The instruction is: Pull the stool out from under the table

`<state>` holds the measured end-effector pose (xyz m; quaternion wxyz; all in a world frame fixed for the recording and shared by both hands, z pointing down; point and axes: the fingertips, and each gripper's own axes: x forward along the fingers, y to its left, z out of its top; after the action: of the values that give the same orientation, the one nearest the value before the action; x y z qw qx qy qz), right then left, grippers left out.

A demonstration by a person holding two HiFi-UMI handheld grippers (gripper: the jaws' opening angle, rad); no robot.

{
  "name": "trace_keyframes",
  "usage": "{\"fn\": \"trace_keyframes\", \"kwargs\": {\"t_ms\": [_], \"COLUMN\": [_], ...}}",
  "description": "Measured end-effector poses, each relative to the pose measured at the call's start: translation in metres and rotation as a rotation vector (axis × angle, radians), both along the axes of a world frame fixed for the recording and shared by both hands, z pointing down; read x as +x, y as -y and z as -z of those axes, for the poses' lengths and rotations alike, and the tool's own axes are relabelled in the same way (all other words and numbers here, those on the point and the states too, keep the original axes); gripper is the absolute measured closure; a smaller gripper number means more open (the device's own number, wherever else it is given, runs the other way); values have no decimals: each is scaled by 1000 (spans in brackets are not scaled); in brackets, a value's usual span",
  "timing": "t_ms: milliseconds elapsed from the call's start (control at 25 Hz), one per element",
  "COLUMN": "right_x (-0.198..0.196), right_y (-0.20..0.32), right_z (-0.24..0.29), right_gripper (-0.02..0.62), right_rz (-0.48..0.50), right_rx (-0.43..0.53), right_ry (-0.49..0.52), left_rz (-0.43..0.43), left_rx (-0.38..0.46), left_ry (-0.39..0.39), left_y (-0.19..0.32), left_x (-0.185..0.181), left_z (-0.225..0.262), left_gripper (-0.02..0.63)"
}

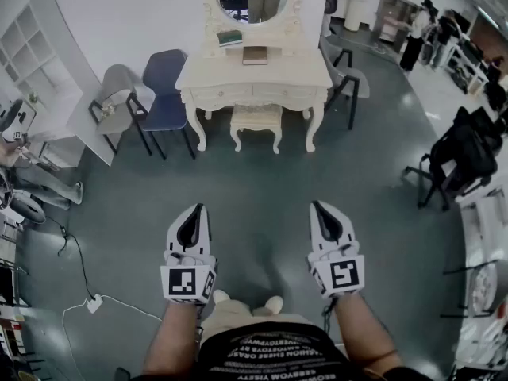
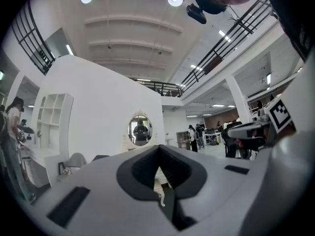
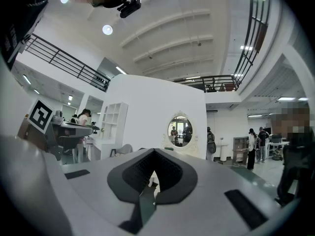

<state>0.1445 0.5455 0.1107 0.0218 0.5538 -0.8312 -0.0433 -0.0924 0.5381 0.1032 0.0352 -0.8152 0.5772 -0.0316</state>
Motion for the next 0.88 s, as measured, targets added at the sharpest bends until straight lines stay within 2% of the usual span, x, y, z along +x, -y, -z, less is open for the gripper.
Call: {"fn": "trace_keyframes", "kwargs": {"t_ms": [240,400,520,680,840,880], "right_x": [-1,-3,-4,-12,-25,-28], "right_y": [0,3,6,18,32,38], "right_z": [-5,-10,-14,-18,-24,-25], "right_gripper": [594,594,594,594,594,594], "right_rz": [-7,-2,-9,-27,-32,-37], "right_rx": [-36,-62,-67,-70,-90,-94], "right_ry": [6,40,26,27,7,4], "left_rz": [-24,-40,-64,-72,-62,-61], "left_rx": [-3,-46,-63,-58,-34,-36], "left_ry": [1,5,11,16,57,45], "left_y": [0,2,2,8,29,36], "left_x": [3,3,2,-9,-20,-23], "left_z": [5,-3,-9,-11,-14,-14], "left_gripper": [603,603,603,604,603,603]}}
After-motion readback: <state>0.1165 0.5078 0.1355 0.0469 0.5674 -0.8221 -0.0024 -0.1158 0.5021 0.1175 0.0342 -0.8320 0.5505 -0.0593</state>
